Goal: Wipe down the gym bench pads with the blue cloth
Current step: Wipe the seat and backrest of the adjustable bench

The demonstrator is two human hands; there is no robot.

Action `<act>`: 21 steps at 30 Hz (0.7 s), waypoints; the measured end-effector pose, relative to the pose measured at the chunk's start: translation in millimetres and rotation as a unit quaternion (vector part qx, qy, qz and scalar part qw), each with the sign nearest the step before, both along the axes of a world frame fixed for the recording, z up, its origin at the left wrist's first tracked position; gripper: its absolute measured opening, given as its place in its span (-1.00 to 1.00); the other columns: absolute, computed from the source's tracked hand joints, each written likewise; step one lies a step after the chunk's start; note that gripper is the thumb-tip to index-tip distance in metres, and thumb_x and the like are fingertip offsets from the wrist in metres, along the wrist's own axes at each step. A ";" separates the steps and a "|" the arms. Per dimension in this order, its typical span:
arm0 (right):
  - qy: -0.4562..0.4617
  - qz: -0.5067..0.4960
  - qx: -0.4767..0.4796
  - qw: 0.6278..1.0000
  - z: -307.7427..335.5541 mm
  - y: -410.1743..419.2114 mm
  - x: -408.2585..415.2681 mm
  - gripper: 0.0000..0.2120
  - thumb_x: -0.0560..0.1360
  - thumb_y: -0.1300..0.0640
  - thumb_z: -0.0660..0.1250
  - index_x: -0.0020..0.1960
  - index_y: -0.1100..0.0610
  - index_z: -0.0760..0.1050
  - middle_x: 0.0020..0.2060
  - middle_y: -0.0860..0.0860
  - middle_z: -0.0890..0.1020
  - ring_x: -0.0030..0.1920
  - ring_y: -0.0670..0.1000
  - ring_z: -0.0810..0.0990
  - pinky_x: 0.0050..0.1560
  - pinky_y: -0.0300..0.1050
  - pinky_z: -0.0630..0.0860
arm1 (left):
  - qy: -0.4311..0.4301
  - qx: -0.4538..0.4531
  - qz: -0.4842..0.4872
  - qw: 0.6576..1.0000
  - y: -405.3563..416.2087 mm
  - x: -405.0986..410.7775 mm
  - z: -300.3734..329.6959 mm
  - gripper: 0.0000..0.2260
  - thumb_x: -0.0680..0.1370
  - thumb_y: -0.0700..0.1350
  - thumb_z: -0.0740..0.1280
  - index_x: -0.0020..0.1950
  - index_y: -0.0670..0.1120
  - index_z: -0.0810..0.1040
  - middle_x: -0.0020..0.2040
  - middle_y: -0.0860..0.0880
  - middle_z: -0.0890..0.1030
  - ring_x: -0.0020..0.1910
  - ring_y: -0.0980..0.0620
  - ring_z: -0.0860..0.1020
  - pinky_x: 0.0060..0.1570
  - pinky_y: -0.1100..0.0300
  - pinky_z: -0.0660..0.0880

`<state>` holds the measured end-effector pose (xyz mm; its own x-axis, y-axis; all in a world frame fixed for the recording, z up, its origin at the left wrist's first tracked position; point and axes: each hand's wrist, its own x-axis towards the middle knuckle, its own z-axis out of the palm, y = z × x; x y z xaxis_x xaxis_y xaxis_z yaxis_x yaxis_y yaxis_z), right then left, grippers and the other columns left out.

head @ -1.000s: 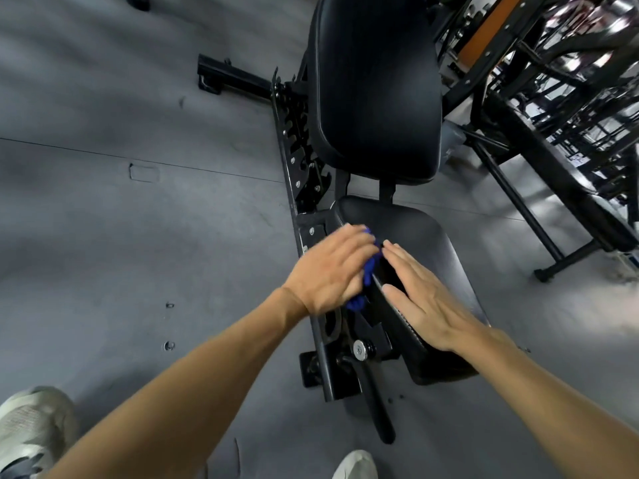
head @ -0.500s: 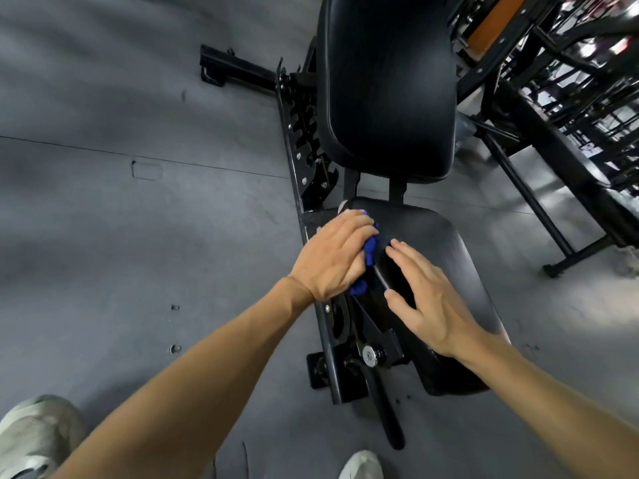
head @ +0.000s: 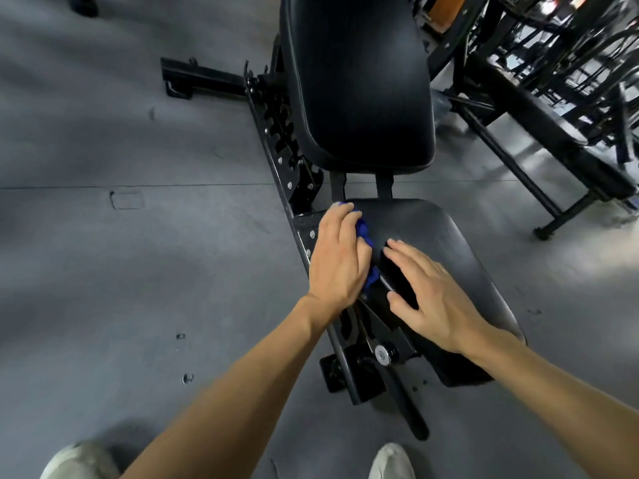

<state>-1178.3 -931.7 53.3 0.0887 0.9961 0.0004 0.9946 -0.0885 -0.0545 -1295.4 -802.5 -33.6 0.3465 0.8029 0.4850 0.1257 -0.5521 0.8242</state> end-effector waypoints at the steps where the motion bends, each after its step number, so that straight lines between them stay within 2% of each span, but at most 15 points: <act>1: 0.002 -0.004 0.001 1.000 0.6 0.3 -1.0 -0.34 0.54 -0.13 0.16 0.60 0.05 0.18 0.59 -0.12 0.17 0.58 -0.15 0.10 0.54 -0.07 0.16 | -0.007 -0.060 0.004 0.998 8.7 3.1 8.2 -0.55 0.61 -0.08 0.09 0.41 -0.26 0.46 0.44 -0.17 0.42 0.49 -0.10 0.31 0.53 0.13 0.20; 3: 0.005 -0.009 -0.001 1.000 2.0 1.1 -2.4 -0.36 0.56 -0.08 0.23 0.59 0.04 0.19 0.59 -0.14 0.16 0.57 -0.15 0.11 0.53 -0.12 0.12 | -0.008 -0.151 0.000 0.989 25.4 7.3 19.2 -0.52 0.56 -0.05 0.12 0.43 -0.22 0.43 0.43 -0.12 0.43 0.43 -0.04 0.34 0.44 0.22 0.23; 4: 0.005 -0.012 -0.002 1.000 2.3 1.1 -3.0 -0.36 0.56 -0.06 0.26 0.59 0.03 0.19 0.58 -0.15 0.16 0.57 -0.15 0.11 0.52 -0.14 0.11 | -0.002 -0.169 0.000 0.986 30.3 7.7 21.6 -0.50 0.55 -0.04 0.14 0.45 -0.21 0.41 0.43 -0.12 0.43 0.42 -0.03 0.36 0.42 0.21 0.25; 6: 0.006 -0.014 -0.001 1.000 3.4 1.0 -3.7 -0.36 0.56 -0.07 0.26 0.58 0.03 0.19 0.58 -0.15 0.16 0.56 -0.15 0.13 0.52 -0.12 0.13 | 0.017 -0.174 -0.004 0.985 30.1 6.8 24.1 -0.49 0.59 -0.05 0.19 0.51 -0.21 0.35 0.47 -0.14 0.38 0.45 -0.06 0.33 0.47 0.14 0.25; 9: 0.005 -0.016 0.000 1.000 3.7 0.5 -4.9 -0.35 0.55 -0.13 0.20 0.59 0.02 0.18 0.59 -0.16 0.15 0.56 -0.15 0.12 0.53 -0.12 0.14 | 0.026 -0.190 0.000 0.981 10.0 4.1 25.7 -0.46 0.65 -0.09 0.20 0.61 -0.20 0.20 0.59 -0.16 0.21 0.57 -0.08 0.16 0.56 0.11 0.12; 12: 0.012 -0.038 -0.006 0.999 5.9 -3.4 -7.8 -0.35 0.58 -0.12 0.21 0.61 -0.01 0.13 0.61 -0.17 0.09 0.58 -0.19 0.04 0.49 -0.24 0.01 | 0.028 -0.209 0.008 0.978 -14.9 4.3 28.8 -0.45 0.69 -0.12 0.15 0.65 -0.19 0.07 0.65 -0.18 0.04 0.63 -0.12 0.04 0.59 0.08 0.04; 15: 0.005 -0.051 -0.019 0.999 6.8 -12.3 -15.9 -0.29 0.59 -0.10 0.24 0.64 0.02 0.04 0.63 -0.11 0.03 0.60 -0.16 -0.04 0.51 -0.28 -0.07 | 0.061 -0.221 -0.004 0.973 -34.9 -1.2 34.3 -0.42 0.70 -0.15 0.13 0.67 -0.15 -0.03 0.67 -0.15 -0.06 0.64 -0.17 0.02 0.59 -0.03 0.06; 18: -0.023 -0.054 -0.060 0.996 8.1 -22.9 -27.2 -0.18 0.57 -0.12 0.26 0.65 0.07 -0.10 0.64 -0.06 -0.09 0.61 -0.12 -0.16 0.56 -0.21 -0.14 | 0.095 -0.210 -0.042 0.972 -55.5 -17.6 39.6 -0.43 0.70 -0.20 0.10 0.67 -0.16 -0.04 0.67 -0.17 -0.07 0.64 -0.22 0.01 0.60 -0.10 0.07; 21: -0.005 -0.073 -0.096 0.993 18.3 -30.5 -39.7 -0.17 0.58 -0.10 0.28 0.65 0.08 -0.13 0.63 -0.05 -0.13 0.61 -0.10 -0.18 0.58 -0.17 -0.11 | 0.139 -0.186 -0.093 0.968 -65.4 -40.0 38.6 -0.50 0.70 -0.25 0.07 0.65 -0.25 0.05 0.66 -0.24 0.00 0.63 -0.25 0.03 0.60 -0.08 0.06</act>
<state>-1218.0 -962.3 71.5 0.2334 0.9543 -0.1865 0.9707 -0.2400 -0.0136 -1335.5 -867.9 4.9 0.5771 0.8156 0.0419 0.2979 -0.2580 0.9191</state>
